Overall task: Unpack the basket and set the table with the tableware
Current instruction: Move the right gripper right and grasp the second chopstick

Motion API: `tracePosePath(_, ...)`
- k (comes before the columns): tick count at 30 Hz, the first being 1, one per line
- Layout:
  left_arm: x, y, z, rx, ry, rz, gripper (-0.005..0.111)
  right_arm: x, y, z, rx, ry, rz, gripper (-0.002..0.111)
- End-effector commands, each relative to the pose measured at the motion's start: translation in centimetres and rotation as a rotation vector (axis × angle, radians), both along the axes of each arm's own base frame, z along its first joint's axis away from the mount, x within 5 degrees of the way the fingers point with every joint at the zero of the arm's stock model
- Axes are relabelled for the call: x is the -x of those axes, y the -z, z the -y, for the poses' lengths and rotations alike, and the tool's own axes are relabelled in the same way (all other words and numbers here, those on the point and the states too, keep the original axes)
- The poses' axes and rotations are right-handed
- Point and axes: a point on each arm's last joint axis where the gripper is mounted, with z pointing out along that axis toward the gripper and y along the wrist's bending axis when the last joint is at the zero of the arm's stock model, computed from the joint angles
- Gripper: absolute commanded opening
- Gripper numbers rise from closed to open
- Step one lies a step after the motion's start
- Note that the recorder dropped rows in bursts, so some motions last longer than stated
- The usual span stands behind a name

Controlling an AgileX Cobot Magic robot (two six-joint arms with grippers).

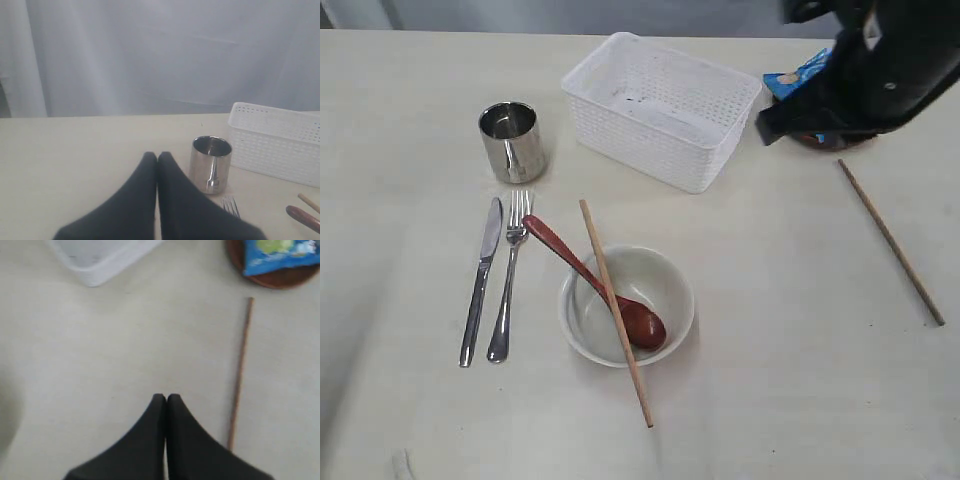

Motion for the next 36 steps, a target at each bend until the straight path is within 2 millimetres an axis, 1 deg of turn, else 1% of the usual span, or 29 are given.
tracePosePath(1, 0.0, 0.0, 0.0, 0.000, 0.001, 0.007, 0.000, -1.6, 1.7, 4.6, -0.060, 0.131, 0.060, -0.001)
tracePosePath(3, 0.0, 0.0, 0.0, 0.000, 0.001, 0.007, 0.000, -1.8, 3.0, 5.7, -0.060, 0.108, 0.092, 0.000)
tracePosePath(6, 0.0, 0.0, 0.0, 0.000, 0.001, 0.007, 0.000, -2.1, 4.9, 5.8, -0.061, 0.080, 0.092, 0.000)
tracePosePath(12, 0.0, 0.0, 0.0, 0.000, 0.001, 0.007, 0.000, -3.1, 8.9, 5.7, 0.006, 0.061, -0.032, 0.000)
tracePosePath(14, 0.0, 0.0, 0.0, 0.000, 0.001, 0.007, 0.000, -3.4, 9.9, 5.9, 0.047, 0.036, -0.053, 0.000)
tracePosePath(16, 0.0, 0.0, 0.0, 0.000, 0.001, 0.007, 0.000, -3.8, 10.4, 6.5, 0.064, 0.047, -0.064, 0.000)
tracePosePath(20, 0.0, 0.0, 0.0, 0.000, 0.001, 0.007, 0.000, -4.4, 10.8, 9.2, 0.011, 0.186, -0.090, 0.000)
tracePosePath(22, 0.0, 0.0, 0.0, 0.000, 0.001, 0.007, 0.000, -4.5, 10.8, 10.1, -0.015, 0.229, -0.091, 0.000)
tracePosePath(23, 0.0, 0.0, 0.0, 0.000, 0.001, 0.007, 0.000, -4.5, 10.8, 10.3, -0.019, 0.228, -0.093, 0.000)
tracePosePath(27, 0.0, 0.0, 0.0, 0.000, 0.001, 0.007, 0.000, -4.5, 11.5, 9.8, -0.026, 0.096, -0.136, 0.000)
tracePosePath(29, 0.0, 0.0, 0.0, 0.000, 0.001, 0.007, 0.000, -4.5, 11.9, 9.8, -0.022, 0.077, -0.153, 0.000)
tracePosePath(30, 0.0, 0.0, 0.0, 0.000, 0.001, 0.007, 0.000, -4.5, 12.1, 9.8, -0.021, 0.078, -0.160, 0.002)
tracePosePath(32, 0.0, 0.0, 0.0, 0.000, 0.001, 0.007, 0.000, -4.6, 12.5, 9.9, -0.017, 0.076, -0.168, 0.012)
tracePosePath(36, 0.0, 0.0, 0.0, 0.000, 0.001, 0.007, 0.000, -4.8, 13.0, 10.0, -0.018, 0.077, -0.167, 0.041)
